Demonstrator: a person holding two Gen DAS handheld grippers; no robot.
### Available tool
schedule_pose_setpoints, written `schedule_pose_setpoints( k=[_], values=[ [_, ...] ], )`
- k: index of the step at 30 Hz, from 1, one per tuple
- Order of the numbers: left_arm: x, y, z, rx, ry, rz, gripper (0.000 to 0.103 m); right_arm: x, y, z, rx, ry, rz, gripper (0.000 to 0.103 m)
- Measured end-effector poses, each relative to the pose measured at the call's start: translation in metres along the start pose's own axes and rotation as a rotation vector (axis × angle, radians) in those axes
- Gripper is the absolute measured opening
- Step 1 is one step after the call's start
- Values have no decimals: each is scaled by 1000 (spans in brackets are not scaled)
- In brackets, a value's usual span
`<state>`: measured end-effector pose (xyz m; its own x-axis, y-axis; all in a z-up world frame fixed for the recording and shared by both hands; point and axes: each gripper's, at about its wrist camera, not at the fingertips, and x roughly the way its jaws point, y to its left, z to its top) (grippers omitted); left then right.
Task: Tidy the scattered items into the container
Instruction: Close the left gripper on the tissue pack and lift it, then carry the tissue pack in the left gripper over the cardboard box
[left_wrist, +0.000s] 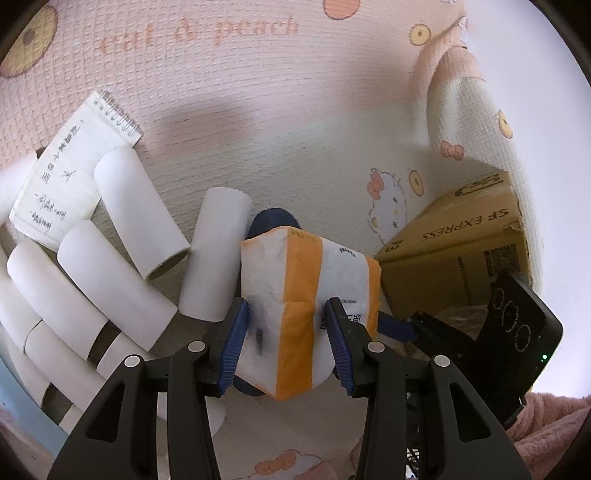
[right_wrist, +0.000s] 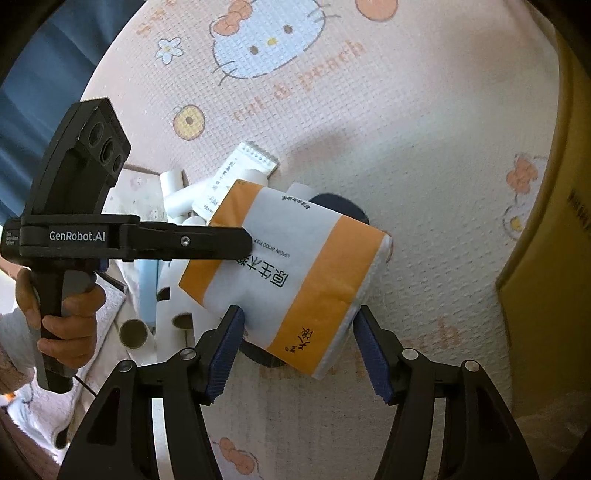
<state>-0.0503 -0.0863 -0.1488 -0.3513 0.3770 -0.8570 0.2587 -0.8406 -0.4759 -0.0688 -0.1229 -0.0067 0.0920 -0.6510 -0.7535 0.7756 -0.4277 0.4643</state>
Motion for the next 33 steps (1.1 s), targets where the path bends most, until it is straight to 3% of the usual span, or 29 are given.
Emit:
schedule_pose_setpoints(
  k=[5,11,18,26,33],
  values=[
    [-20,-5,2,0,-43,-31,46,-15,22,8,-73,-43,-63,60],
    [-56,-24,2,79,-129,-27,46,-37,50,16,-181,-92,-123,60],
    [-81,-44,6,120,-195,-70,46,-65,77,19,-318,-203,-240,60],
    [-102,-86,9,240,-273,-77,46,-95,84,28,-338,-284,-333,60],
    [-114,-122,16,352,-322,-78,46,-125,80,39,-275,-324,-374,60]
  ],
)
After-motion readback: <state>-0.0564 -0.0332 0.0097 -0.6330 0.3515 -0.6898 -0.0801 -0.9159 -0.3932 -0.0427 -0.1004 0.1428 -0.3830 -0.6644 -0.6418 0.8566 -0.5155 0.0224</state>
